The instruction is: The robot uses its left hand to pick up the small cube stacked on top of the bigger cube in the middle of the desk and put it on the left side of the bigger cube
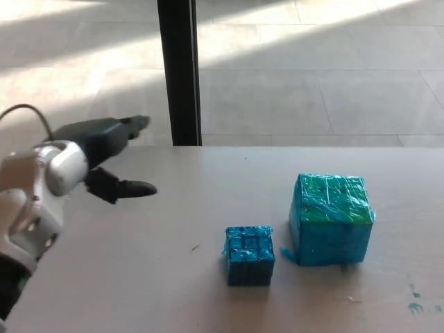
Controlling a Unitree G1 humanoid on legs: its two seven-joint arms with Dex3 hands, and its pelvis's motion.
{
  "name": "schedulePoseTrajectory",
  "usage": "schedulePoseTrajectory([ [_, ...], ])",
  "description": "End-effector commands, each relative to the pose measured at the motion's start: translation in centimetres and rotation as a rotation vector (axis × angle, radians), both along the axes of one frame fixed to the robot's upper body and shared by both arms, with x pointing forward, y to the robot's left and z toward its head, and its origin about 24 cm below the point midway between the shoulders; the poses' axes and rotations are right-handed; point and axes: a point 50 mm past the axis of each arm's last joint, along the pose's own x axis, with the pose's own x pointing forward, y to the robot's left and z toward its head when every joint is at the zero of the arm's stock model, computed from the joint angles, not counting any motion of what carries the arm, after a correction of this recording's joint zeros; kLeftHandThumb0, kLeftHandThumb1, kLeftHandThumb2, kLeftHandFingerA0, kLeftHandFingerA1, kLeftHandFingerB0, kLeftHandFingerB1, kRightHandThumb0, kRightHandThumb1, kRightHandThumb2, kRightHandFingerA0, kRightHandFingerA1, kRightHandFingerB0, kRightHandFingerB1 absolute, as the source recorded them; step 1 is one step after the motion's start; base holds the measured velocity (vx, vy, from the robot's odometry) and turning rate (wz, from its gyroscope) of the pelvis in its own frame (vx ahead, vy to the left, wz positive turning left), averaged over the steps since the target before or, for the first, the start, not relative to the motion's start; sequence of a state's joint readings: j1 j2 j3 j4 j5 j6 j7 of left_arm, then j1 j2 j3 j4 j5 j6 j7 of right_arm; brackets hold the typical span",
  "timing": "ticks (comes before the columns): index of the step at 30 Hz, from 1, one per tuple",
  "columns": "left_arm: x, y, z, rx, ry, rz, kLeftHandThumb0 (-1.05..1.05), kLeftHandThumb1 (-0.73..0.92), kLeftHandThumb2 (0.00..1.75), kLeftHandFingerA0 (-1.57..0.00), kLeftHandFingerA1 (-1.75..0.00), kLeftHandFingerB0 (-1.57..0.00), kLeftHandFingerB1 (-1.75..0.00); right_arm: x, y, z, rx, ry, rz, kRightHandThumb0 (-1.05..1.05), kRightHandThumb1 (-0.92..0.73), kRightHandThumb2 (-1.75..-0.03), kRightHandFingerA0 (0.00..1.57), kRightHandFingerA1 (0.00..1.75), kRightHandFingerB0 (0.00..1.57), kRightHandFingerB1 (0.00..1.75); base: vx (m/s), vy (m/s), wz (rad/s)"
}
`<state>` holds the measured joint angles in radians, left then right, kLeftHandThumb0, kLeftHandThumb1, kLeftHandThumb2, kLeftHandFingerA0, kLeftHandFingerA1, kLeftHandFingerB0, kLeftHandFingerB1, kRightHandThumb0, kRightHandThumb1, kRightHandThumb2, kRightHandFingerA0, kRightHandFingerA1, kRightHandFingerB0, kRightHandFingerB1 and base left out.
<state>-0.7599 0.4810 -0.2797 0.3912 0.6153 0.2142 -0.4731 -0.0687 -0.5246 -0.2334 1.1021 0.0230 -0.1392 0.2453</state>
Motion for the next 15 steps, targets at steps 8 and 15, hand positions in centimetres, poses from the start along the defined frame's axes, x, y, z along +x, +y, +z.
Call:
schedulePoseTrajectory([
  [8, -5.9, 14.8, -4.4, -0.154, 0.059, 0.472, -0.99, 0.59, 1.01, 0.00, -0.07, 0.00, 0.00, -0.7, -0.7, 0.3, -0.019, 0.016, -0.006, -0.44, -0.66, -0.59, 0.46, 0.50, 0.45, 0.36, 0.00, 0.000, 0.01],
  [15, -11.1, 20.2, -8.8, -0.199, 0.116, 0.707, -0.97, 0.59, 1.01, 0.00, -0.12, 0.00, 0.00, -0.8, -0.8, 0.3, -0.038, 0.023, -0.001, -0.45, -0.66, -0.60, 0.50, 0.50, 0.47, 0.37, 0.00, 0.000, 0.00],
])
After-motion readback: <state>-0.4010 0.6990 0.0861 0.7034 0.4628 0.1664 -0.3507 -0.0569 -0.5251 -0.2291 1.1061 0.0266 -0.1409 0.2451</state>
